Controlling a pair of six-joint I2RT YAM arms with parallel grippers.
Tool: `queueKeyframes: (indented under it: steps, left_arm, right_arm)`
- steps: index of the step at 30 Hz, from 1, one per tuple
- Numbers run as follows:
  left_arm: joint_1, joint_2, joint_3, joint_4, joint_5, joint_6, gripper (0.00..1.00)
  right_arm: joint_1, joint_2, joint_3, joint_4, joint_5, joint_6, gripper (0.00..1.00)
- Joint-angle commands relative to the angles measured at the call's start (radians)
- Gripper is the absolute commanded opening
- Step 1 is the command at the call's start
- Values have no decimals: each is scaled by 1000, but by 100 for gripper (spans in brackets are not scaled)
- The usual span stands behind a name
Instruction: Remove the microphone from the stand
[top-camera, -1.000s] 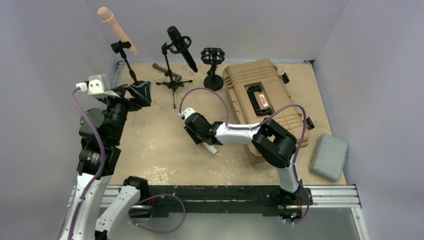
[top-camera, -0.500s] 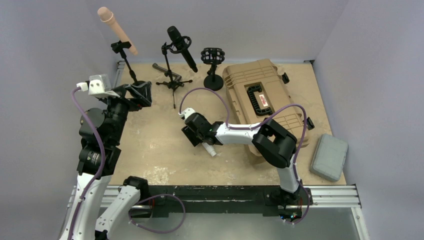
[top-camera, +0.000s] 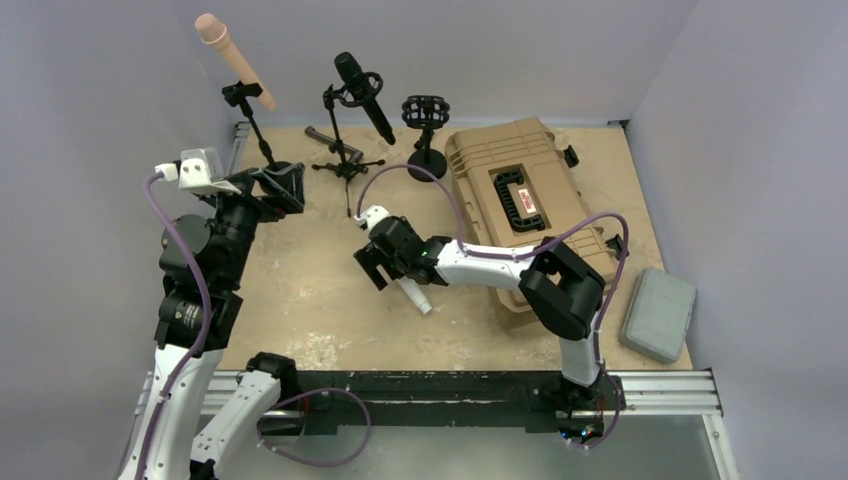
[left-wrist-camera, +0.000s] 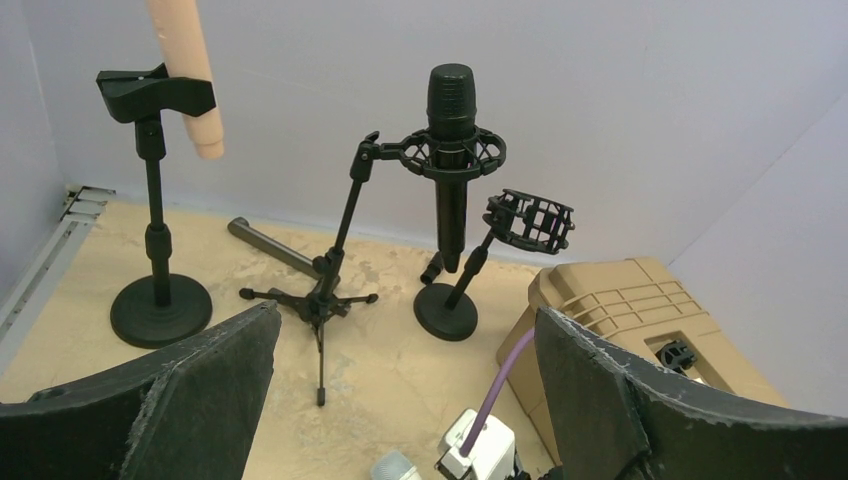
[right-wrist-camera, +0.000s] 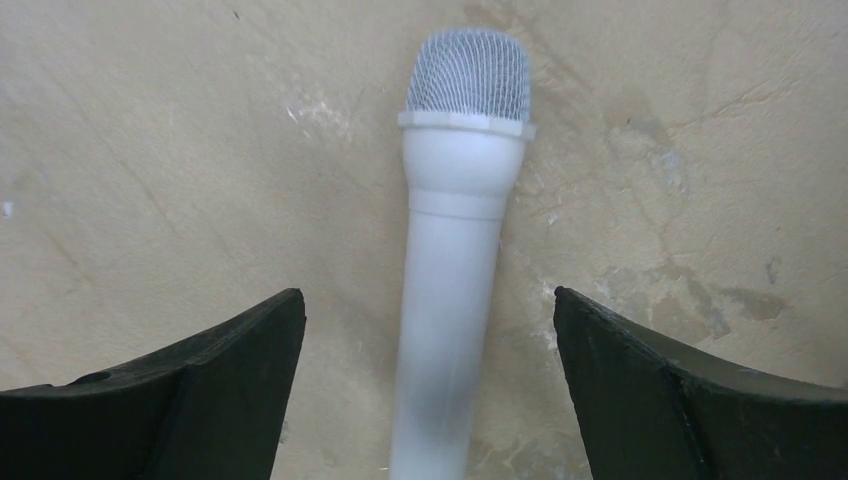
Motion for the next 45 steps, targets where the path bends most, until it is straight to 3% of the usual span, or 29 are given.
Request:
queueKeyframes:
  steps: [1, 14, 24, 32, 36, 40, 45]
  left_arm:
    - [8, 3, 0, 34, 9, -18, 95]
    - [7, 3, 2, 36, 17, -21, 95]
    - [8, 5, 4, 38, 37, -31, 95]
    - [7, 17, 11, 40, 70, -43, 95]
    - [8, 27, 12, 42, 84, -47, 95]
    - [7, 39, 13, 40, 81, -44, 95]
    - [8, 82, 25, 40, 131, -37, 95]
  right_arm:
    - [1, -60, 88, -15, -2, -10, 92]
    - [-44, -186, 298, -81, 137, -17, 92]
    - [-333, -196, 580, -99, -98, -10, 86]
    - [-592, -16, 855, -114, -448, 111, 83]
    - [-711, 87, 905, -15, -713, 251, 83]
    - [-761, 206, 986, 43, -887, 310, 77]
    - [-761, 256, 1009, 27, -870, 275, 75]
